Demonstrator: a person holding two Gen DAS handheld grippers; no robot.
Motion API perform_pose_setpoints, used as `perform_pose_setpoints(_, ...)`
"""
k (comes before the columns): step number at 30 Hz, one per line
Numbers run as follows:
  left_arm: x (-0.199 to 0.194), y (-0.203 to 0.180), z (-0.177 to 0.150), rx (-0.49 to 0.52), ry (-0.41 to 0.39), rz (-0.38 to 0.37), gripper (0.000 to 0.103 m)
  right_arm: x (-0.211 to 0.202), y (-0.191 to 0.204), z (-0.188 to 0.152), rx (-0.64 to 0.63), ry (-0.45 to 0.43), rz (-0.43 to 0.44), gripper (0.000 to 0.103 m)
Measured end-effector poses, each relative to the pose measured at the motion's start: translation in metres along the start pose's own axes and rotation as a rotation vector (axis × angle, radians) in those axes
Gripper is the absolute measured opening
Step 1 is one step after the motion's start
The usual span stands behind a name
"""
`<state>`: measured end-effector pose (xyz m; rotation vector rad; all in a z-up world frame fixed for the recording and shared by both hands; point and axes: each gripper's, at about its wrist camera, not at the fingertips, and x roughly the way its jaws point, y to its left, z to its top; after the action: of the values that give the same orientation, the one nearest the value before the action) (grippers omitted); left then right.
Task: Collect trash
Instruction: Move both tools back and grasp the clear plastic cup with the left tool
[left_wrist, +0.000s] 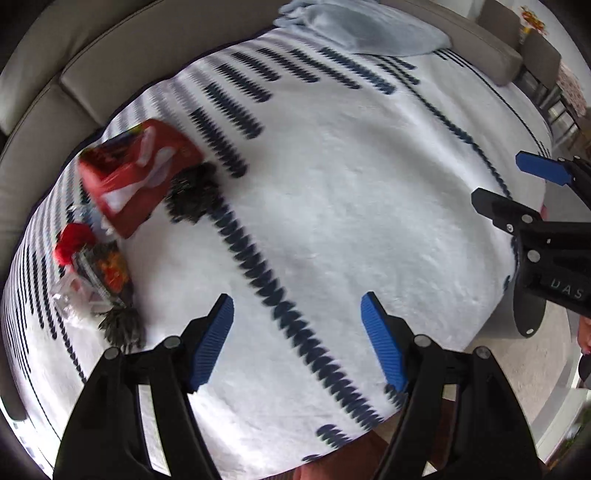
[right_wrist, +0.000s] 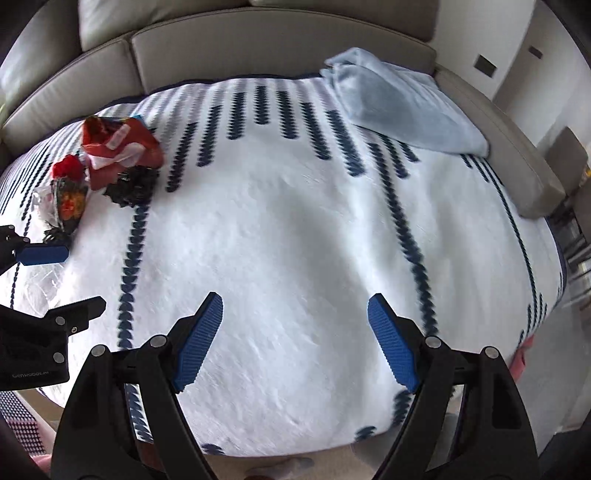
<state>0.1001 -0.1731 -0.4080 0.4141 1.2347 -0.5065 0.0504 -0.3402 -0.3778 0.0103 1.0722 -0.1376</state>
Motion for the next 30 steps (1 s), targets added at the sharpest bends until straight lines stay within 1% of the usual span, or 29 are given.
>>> perform_pose_setpoints(3, -0.003, 0.05, -0.019, -0.095, 0.009, 0.046, 0.072, 0.007, 0.047, 0.027, -0.075, -0.014, 0.05, 0.078)
perform_pose_setpoints(7, -0.008, 0.104, -0.046, -0.215, 0.023, 0.088, 0.072, 0.014, 0.101, 0.051, -0.163, -0.023, 0.105, 0.078)
perform_pose_setpoints(9, -0.009, 0.125, -0.06, -0.266, 0.031, 0.1, 0.072, 0.02, 0.125, 0.06, -0.202, -0.023, 0.128, 0.078)
perform_pose_setpoints(12, -0.007, 0.144, -0.079, -0.309, 0.045, 0.107, 0.072, 0.027, 0.157, 0.069, -0.255, -0.019, 0.152, 0.078)
perform_pose_setpoints(15, 0.0, 0.155, -0.097, -0.327, 0.061, 0.101, 0.072, 0.034, 0.183, 0.073, -0.3, -0.012, 0.168, 0.078)
perform_pose_setpoints(18, 0.01, 0.159, -0.106, -0.333, 0.068, 0.089, 0.072, 0.042, 0.2, 0.075, -0.331, -0.004, 0.176, 0.078)
perform_pose_setpoints(23, 0.031, 0.161, -0.11, -0.33, 0.071, 0.048, 0.072, 0.055, 0.218, 0.076, -0.359, 0.011, 0.18, 0.078)
perform_pose_setpoints(30, 0.062, 0.152, -0.102, -0.279, 0.07, 0.026, 0.072, 0.071, 0.229, 0.074, -0.388, 0.026, 0.178, 0.078)
